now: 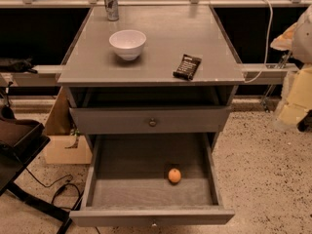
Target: Pick orange from middle drawer and place on counter
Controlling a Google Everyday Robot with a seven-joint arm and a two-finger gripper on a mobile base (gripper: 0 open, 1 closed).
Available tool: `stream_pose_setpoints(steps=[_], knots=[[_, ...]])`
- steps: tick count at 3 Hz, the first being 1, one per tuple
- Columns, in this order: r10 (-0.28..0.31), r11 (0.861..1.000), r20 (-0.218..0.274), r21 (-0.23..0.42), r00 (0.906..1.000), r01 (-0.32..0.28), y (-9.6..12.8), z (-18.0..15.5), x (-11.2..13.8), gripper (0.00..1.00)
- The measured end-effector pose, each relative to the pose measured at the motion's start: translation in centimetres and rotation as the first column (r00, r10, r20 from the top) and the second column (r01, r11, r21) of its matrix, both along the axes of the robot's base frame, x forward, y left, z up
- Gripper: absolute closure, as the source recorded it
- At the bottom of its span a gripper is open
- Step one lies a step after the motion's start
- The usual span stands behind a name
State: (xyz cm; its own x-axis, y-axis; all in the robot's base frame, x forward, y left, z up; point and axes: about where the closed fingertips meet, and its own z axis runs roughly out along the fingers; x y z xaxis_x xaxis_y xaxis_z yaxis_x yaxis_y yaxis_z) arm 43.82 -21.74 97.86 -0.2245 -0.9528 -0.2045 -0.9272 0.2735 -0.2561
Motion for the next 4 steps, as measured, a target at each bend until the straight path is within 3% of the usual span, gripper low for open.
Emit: stream_pose_setpoints(steps=[1, 2, 4], knots=[[-0.011, 1.0, 0.015, -0.01, 0.9998, 0.011, -0.2, 0.4, 0.0, 0.0], [-0.033, 0.999, 0.018, -0.011, 0.9993, 0.033, -0.2, -4.4, -0.4, 0.0], [-0.055, 0.998, -0.008, -0.031, 0.9985, 0.055, 0.2, -19.3, 0.8, 0.0]])
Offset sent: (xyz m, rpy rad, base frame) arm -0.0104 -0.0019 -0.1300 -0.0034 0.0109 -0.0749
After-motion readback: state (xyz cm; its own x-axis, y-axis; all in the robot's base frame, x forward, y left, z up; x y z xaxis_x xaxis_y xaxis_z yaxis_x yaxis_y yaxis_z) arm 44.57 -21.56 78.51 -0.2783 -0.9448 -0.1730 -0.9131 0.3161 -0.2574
